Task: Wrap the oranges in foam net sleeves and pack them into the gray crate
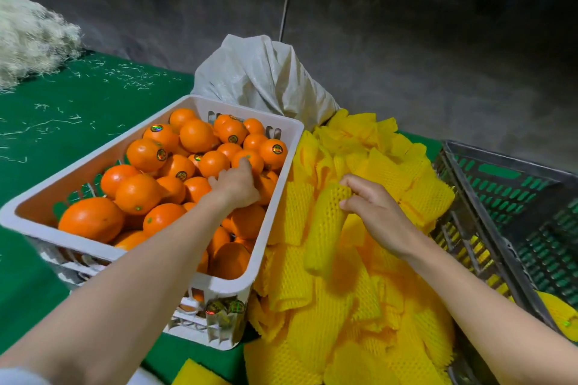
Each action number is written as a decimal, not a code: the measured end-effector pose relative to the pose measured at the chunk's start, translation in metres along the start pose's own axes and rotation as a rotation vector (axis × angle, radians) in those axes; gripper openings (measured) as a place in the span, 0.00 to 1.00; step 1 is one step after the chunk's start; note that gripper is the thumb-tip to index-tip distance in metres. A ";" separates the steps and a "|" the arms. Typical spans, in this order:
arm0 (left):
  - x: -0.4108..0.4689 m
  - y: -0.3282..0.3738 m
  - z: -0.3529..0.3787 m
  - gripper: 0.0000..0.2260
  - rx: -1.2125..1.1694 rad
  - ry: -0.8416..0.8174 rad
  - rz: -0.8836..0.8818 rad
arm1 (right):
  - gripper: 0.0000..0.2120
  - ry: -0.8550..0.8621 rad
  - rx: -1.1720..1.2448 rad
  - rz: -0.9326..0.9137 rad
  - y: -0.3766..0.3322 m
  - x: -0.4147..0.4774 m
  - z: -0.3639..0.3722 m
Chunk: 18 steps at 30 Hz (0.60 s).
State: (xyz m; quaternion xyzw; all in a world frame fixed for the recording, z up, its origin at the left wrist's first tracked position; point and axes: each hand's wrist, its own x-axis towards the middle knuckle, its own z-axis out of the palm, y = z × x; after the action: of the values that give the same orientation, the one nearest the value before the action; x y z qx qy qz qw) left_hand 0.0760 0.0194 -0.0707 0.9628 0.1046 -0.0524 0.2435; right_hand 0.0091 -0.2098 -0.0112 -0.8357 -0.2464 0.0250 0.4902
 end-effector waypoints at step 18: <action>-0.043 0.023 -0.039 0.26 -1.446 -0.149 0.201 | 0.01 0.075 0.368 0.003 -0.018 -0.015 -0.020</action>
State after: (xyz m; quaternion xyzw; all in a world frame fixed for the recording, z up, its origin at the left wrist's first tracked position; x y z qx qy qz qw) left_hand 0.0418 0.0109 -0.0191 0.5602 0.0073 -0.0131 0.8282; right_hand -0.0052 -0.2254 0.0109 -0.7326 -0.2180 0.0391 0.6437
